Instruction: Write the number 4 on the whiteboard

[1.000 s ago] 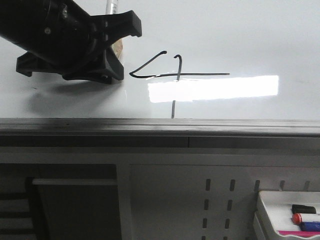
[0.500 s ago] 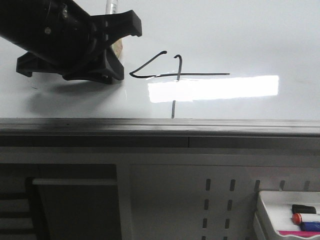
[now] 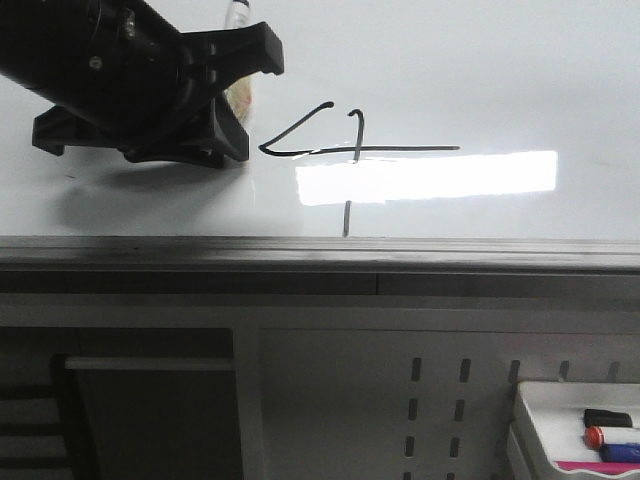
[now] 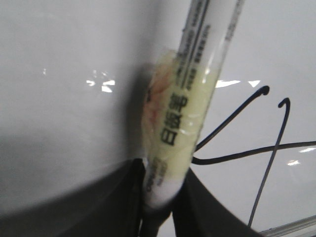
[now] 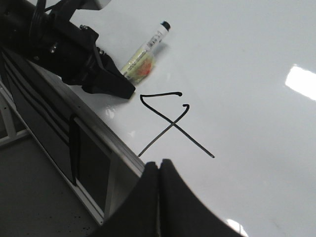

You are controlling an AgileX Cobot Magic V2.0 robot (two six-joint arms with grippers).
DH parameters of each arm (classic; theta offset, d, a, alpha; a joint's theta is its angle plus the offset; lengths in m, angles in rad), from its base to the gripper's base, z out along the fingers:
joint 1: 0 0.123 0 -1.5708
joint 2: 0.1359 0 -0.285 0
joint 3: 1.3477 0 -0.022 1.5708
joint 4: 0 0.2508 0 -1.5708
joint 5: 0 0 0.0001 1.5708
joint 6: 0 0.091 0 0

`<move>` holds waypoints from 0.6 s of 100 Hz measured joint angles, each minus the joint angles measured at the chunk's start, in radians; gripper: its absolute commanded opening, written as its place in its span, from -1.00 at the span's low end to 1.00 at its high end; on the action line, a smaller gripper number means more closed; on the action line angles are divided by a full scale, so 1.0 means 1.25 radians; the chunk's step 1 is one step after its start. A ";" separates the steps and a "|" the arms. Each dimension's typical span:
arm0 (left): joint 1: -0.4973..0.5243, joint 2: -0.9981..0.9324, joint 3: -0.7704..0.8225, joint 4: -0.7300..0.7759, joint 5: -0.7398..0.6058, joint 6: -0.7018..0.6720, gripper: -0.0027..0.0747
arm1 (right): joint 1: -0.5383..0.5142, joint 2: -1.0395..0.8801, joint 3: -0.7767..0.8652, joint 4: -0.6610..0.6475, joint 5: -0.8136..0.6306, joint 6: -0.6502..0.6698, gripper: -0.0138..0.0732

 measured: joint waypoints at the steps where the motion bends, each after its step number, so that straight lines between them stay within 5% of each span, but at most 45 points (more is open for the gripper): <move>1: 0.000 0.000 0.000 -0.001 -0.001 0.000 -0.55 | 0.000 0.000 0.000 0.000 0.000 0.000 -0.83; 60: -0.004 0.000 -0.002 -0.001 -0.003 0.000 -0.38 | 0.000 0.000 0.000 0.000 -0.005 0.000 -0.83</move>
